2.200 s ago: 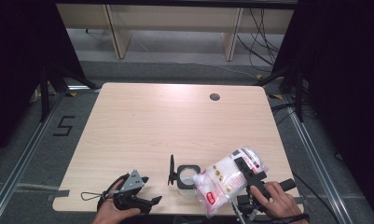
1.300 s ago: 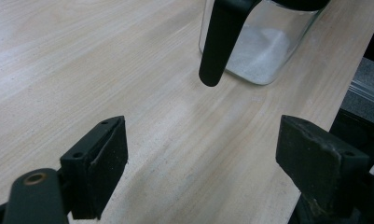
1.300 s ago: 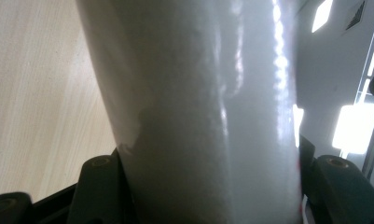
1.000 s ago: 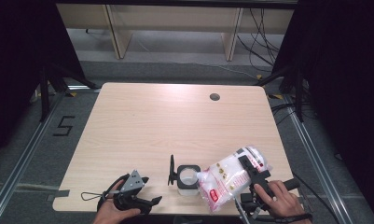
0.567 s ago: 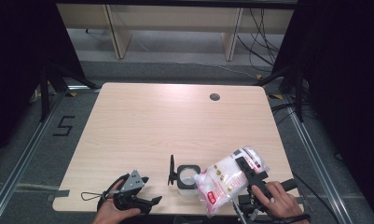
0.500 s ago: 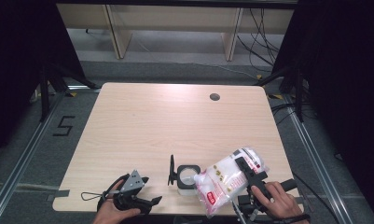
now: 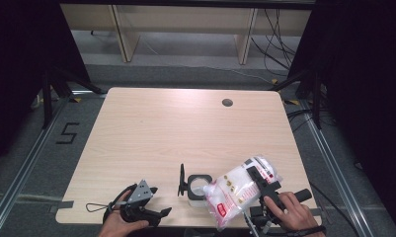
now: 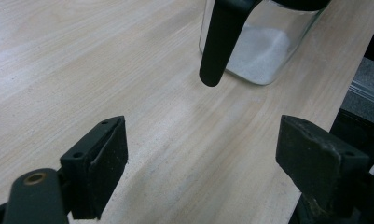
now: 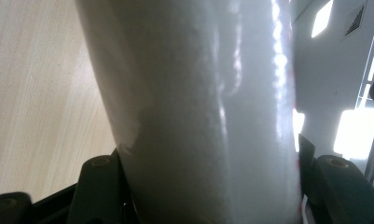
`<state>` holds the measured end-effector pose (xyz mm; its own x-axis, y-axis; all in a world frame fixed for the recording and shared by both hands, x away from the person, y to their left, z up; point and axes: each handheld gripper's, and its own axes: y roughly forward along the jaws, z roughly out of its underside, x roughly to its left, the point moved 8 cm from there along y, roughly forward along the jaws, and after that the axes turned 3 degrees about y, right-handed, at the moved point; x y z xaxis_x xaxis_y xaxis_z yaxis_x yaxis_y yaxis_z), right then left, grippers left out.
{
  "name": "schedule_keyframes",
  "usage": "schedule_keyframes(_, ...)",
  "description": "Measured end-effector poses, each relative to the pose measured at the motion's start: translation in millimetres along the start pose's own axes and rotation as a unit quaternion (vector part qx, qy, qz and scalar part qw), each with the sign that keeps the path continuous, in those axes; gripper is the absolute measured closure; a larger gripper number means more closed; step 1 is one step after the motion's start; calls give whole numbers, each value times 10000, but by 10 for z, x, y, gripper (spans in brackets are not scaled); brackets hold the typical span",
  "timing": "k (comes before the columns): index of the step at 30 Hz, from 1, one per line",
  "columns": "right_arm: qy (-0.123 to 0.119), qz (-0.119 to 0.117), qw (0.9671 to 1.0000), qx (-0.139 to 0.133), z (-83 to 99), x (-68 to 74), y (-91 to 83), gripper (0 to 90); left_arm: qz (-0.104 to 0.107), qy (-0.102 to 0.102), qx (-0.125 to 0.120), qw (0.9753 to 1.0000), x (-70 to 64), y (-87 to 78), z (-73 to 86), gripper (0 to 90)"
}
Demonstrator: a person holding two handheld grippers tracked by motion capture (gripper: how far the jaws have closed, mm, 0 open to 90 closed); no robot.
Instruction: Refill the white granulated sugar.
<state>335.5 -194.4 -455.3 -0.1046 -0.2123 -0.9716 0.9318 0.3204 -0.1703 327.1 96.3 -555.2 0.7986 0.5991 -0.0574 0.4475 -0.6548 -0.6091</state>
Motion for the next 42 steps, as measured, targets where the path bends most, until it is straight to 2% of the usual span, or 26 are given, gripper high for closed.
schedule_keyframes(2,42,1,10000,21,10,10,4,431,-13,-10,-29,10000,2,4,-3,163)
schedule_keyframes(4,-34,15,10000,-3,25,3,14,431,26,-9,-81,10000,-8,4,-13,163)
schedule_keyframes(5,133,-4,9999,62,58,35,10,431,20,7,-48,10000,-4,-3,-11,162)
schedule_keyframes(6,133,-4,9999,62,58,35,10,431,20,7,-48,10000,-4,-3,-11,163)
schedule_keyframes(7,232,-120,9993,255,93,51,-21,431,-16,-20,-8,10000,6,-3,-1,163)
schedule_keyframes(8,232,-120,9993,255,93,51,-21,431,-16,-20,-8,10000,6,-3,-1,162)
schedule_keyframes(11,11,58,10000,46,70,-8,-12,431,-15,21,3,10000,8,-6,-2,163)
schedule_keyframes(13,-63,-34,9999,120,73,-18,-26,431,0,-58,-60,10000,-5,3,-7,162)
schedule_keyframes(16,108,64,9999,73,48,-18,-30,431,-10,19,17,10000,6,-7,2,163)
schedule_keyframes(17,-48,29,10000,48,44,-29,-31,431,28,-84,-91,9999,-16,1,-15,162)
schedule_keyframes(19,-160,115,9998,-65,17,-56,-20,431,-23,36,43,10000,15,-13,7,163)
schedule_keyframes(20,-26,55,10000,15,24,-25,-27,431,-23,36,43,10000,15,-13,7,162)
schedule_keyframes(21,35,42,10000,36,21,-8,-30,431,9,-26,-110,9999,-10,-2,-18,163)
schedule_keyframes(23,16,37,10000,44,23,-6,-29,431,7,-42,-142,9999,-13,2,-24,163)
schedule_keyframes(24,-7,92,10000,-2,14,-21,-21,431,-18,-11,-4,10000,6,-7,-1,163)
schedule_keyframes(25,-192,36,9998,-8,25,-26,-12,431,20,-75,-70,9999,-12,-3,-11,163)
schedule_keyframes(26,-192,36,9998,-8,25,-26,-12,431,20,-75,-70,9999,-12,-3,-11,163)
schedule_keyframes(27,79,-116,9997,204,58,33,-40,431,13,-92,-94,9999,-13,0,-15,162)
schedule_keyframes(28,50,52,9999,81,46,7,-25,431,13,-92,-94,9999,-13,0,-15,163)
schedule_keyframes(29,50,52,9999,81,46,7,-25,431,-21,33,35,10000,15,-13,4,163)
schedule_keyframes(32,67,-51,9997,223,67,17,-50,431,27,-44,-117,9999,-15,0,-20,163)
schedule_keyframes(33,-15,34,10000,64,48,-15,-33,431,4,118,-5,9999,14,-10,-6,163)
schedule_keyframes(35,2,62,10000,41,46,-17,-29,431,-7,-13,-22,10000,1,-5,-4,163)
schedule_keyframes(38,10,3,10000,90,52,-3,-34,431,19,-11,-89,10000,-6,-1,-16,163)
schedule_keyframes(40,295,10,9994,164,56,40,-46,431,-15,21,9,10000,7,-9,1,163)
schedule_keyframes(42,224,-4,9997,112,46,27,-40,430,21,-71,-86,9999,-14,-2,-13,163)
